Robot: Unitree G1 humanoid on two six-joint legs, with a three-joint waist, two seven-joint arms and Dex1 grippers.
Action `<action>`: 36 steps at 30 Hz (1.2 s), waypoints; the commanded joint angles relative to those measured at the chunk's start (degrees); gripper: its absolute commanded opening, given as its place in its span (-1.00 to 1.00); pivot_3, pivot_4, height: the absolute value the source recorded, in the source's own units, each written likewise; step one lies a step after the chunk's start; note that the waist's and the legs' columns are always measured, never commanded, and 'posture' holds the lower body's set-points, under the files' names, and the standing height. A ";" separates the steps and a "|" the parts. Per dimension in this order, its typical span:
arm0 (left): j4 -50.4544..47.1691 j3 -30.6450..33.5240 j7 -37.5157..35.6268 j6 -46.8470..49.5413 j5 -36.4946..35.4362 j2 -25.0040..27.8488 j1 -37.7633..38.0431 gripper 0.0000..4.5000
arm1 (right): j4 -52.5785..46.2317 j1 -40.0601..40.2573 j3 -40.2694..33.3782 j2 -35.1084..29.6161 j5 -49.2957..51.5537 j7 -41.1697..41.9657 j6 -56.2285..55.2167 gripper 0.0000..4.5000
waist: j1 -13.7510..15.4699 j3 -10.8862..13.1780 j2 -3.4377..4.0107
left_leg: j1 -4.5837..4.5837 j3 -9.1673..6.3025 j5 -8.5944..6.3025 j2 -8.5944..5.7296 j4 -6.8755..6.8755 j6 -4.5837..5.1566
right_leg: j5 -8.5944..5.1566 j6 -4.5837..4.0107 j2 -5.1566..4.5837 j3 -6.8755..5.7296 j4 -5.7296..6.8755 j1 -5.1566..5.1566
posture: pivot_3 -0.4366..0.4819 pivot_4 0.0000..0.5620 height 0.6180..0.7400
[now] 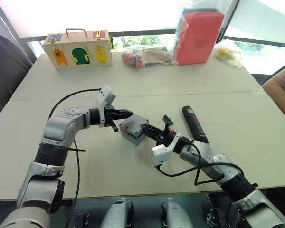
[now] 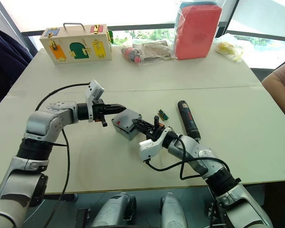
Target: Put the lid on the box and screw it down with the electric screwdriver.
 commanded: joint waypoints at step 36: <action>3.17 -7.53 -1.57 -9.48 10.31 -0.93 5.70 -1.00 | -11.91 8.17 -6.43 -5.26 8.25 6.31 0.41 0.59 | 0.23 -1.03 -0.16 | 1.17 -0.06 -0.25 0.02 -0.11 0.41 | -0.07 -0.05 0.00 -0.08 -0.31 1.32 | -0.05 -0.47 1.00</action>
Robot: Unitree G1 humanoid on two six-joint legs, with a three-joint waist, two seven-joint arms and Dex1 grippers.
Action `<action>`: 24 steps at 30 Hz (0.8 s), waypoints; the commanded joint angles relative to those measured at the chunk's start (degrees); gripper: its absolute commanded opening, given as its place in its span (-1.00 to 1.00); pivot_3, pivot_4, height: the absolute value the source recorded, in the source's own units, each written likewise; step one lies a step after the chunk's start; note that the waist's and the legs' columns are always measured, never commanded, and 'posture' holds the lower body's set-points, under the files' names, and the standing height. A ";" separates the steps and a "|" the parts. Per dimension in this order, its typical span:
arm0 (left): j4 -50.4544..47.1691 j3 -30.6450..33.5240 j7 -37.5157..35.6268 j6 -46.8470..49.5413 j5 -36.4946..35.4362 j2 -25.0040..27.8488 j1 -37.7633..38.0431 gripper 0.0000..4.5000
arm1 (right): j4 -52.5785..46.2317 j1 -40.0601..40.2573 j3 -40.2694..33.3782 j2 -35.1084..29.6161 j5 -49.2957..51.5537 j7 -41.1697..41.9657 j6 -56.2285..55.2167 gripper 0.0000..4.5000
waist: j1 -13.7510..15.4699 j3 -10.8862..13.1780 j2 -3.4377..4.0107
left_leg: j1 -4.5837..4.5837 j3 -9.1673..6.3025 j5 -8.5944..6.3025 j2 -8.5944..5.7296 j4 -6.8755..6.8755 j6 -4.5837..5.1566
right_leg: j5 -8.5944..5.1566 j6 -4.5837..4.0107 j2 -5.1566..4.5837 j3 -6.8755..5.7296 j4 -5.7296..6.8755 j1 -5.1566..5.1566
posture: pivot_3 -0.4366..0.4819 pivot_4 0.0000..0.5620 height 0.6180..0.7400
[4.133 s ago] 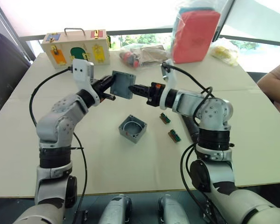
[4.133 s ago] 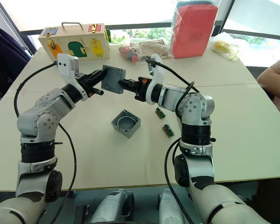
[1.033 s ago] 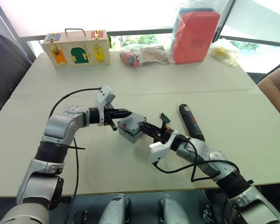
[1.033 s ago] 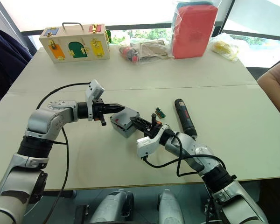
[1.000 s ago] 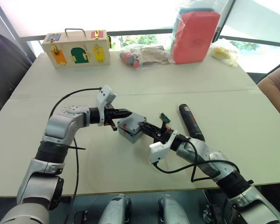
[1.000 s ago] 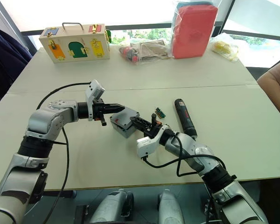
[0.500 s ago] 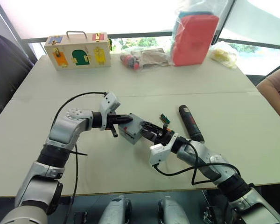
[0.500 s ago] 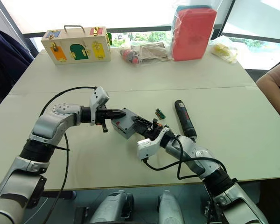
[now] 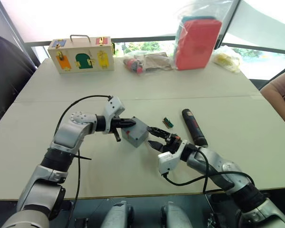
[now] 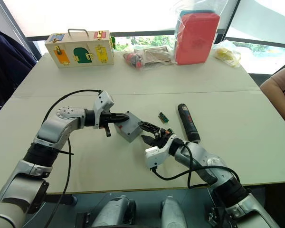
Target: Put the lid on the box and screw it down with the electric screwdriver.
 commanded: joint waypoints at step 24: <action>-2.96 18.22 12.11 3.80 -9.86 -1.53 5.95 -1.00 | -19.84 2.08 -12.19 7.31 64.24 28.69 67.49 -0.96 | 0.64 0.11 -0.04 | -0.16 -0.02 -0.17 0.02 -0.02 0.23 | 0.01 -0.02 -0.08 0.00 -0.03 -0.26 | -0.05 -0.47 1.00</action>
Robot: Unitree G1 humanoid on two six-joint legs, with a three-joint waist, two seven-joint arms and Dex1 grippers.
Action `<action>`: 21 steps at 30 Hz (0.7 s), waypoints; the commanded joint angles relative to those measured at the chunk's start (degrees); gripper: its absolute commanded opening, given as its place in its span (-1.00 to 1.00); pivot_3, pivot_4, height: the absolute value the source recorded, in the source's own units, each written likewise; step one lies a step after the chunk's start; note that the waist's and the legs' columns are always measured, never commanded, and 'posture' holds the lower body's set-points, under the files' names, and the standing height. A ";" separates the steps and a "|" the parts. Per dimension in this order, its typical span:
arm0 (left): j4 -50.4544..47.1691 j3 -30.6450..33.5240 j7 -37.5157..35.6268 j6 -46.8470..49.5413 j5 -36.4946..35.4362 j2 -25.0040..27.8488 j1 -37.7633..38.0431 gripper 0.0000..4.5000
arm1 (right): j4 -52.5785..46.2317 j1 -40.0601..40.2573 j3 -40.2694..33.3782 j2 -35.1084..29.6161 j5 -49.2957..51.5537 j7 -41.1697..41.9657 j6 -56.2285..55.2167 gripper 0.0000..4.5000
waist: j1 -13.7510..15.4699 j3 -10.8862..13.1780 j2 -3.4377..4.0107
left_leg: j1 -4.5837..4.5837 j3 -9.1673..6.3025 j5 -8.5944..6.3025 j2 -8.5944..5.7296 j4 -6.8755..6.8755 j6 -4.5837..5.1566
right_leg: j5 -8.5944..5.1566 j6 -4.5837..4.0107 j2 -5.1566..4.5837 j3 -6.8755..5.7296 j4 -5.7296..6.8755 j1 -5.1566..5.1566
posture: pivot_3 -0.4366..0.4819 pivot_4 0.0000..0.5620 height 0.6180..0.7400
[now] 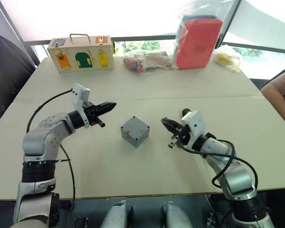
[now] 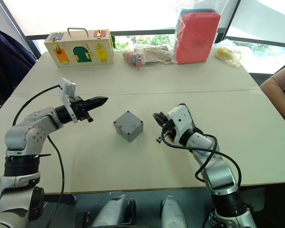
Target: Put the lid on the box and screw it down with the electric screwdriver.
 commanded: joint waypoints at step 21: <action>-1.76 -12.57 -5.69 -4.51 7.08 -0.72 5.99 -1.00 | 16.71 -15.71 14.48 2.51 -5.83 3.88 0.01 -0.96 | 0.49 0.01 0.00 | -0.08 0.05 -0.03 -0.06 -0.03 0.01 | 0.01 0.00 -0.13 0.00 0.01 -0.16 | -0.05 -0.47 1.00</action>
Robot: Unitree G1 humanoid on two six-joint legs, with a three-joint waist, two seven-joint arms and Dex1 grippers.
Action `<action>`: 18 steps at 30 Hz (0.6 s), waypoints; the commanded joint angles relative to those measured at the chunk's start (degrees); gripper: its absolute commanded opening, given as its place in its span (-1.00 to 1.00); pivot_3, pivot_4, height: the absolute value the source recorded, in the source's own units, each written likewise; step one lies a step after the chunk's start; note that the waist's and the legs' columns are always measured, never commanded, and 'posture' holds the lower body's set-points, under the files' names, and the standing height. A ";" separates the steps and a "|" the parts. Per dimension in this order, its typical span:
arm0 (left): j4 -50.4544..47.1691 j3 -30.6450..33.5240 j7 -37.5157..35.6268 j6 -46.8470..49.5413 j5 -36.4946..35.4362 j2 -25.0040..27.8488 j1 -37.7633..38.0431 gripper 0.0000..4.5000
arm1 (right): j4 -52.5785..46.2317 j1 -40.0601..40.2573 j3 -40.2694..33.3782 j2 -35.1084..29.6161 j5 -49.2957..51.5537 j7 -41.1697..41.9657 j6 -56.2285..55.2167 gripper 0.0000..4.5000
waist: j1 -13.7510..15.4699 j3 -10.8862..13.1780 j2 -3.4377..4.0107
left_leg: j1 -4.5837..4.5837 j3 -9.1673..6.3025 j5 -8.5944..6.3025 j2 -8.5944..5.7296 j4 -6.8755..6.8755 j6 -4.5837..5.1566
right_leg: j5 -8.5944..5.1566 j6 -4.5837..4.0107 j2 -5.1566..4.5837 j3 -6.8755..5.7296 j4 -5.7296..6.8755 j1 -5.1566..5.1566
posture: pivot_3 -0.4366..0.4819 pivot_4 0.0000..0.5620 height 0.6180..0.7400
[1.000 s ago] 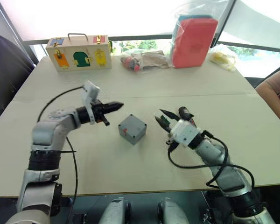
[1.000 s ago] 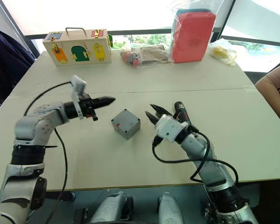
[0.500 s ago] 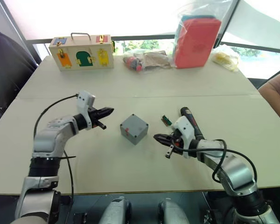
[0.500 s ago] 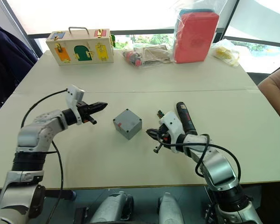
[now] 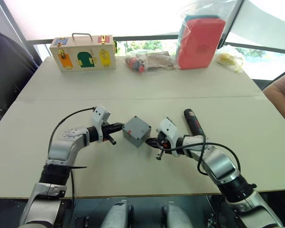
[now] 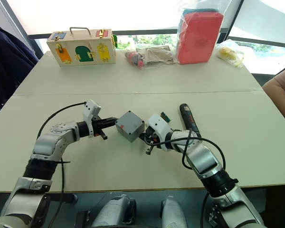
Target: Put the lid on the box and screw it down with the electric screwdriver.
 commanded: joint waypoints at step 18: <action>-17.27 1.06 0.36 10.07 -4.19 3.54 9.36 -1.00 | -0.88 -0.83 0.11 2.11 -0.28 2.61 -2.91 -0.96 | 0.00 0.02 0.03 | 0.00 -0.02 -0.03 0.01 -0.04 0.00 | 0.00 -0.01 -0.02 0.01 -0.02 -0.18 | -0.05 -0.47 1.00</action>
